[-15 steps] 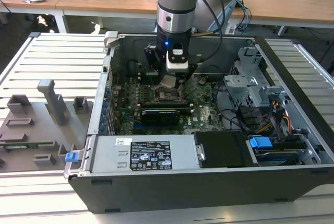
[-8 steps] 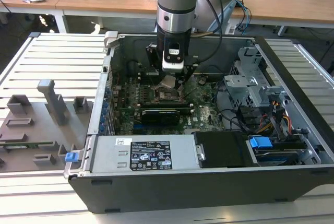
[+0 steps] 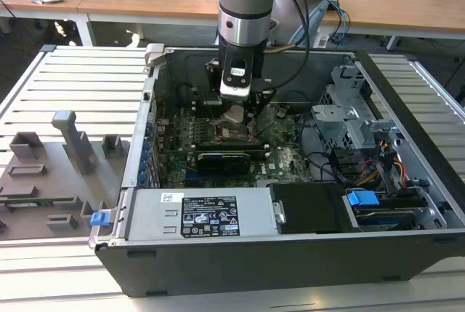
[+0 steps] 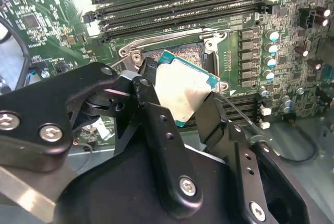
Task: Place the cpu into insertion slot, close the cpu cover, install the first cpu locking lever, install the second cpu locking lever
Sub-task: 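Place the cpu into insertion slot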
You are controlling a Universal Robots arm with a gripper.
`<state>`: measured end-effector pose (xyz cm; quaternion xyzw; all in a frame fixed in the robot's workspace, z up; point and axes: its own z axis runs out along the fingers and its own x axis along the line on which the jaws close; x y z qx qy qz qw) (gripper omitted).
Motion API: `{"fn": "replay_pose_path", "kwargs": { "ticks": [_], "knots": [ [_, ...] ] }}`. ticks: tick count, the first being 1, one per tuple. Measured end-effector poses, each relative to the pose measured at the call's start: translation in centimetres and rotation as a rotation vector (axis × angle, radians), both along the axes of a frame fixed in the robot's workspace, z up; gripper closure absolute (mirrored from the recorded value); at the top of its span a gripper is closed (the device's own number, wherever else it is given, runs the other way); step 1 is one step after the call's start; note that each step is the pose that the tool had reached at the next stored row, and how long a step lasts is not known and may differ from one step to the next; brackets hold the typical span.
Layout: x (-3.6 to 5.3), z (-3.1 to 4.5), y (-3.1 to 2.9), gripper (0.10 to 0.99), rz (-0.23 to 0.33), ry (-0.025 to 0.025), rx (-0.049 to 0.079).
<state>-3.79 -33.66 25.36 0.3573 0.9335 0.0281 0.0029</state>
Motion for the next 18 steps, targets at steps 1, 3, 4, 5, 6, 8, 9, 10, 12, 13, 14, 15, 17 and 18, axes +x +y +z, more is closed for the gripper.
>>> {"fn": "replay_pose_path", "kwargs": {
  "ticks": [1, 3, 4, 5, 6, 8, 9, 10, 12, 13, 14, 15, 17, 18],
  "knots": [
    [0.0, 0.0, 0.0, 0.545, -0.01, 0.0, 0.0],
    [0.0, -0.01, 0.0, 0.545, -0.031, 0.0, -0.001],
    [0.0, -0.01, 0.0, 0.545, -0.048, 0.0, -0.001],
    [0.0, -0.01, 0.0, 0.545, -0.063, 0.0, -0.001],
    [0.0, -0.01, 0.0, 0.545, -0.087, 0.0, -0.002],
    [0.0, -0.02, 0.0, 0.545, -0.123, 0.0, -0.002],
    [0.01, -0.02, 0.0, 0.545, -0.137, 0.0, -0.003],
    [0.01, -0.02, 0.0, 0.545, -0.149, 0.0, -0.003],
    [0.01, -0.02, 0.0, 0.545, -0.179, 0.0, -0.004],
    [0.01, -0.03, 0.0, 0.545, -0.188, -0.0001, -0.004],
    [0.02, -0.03, 0.0, 0.545, -0.206, 0.0, -0.005],
    [0.02, -0.03, 0.0, 0.545, -0.225, -0.0001, -0.005],
    [0.02, -0.03, 0.0, 0.545, -0.268, -0.0001, -0.007],
    [0.03, -0.03, 0.0, 0.545, -0.286, -0.0001, -0.007]
  ]
}}
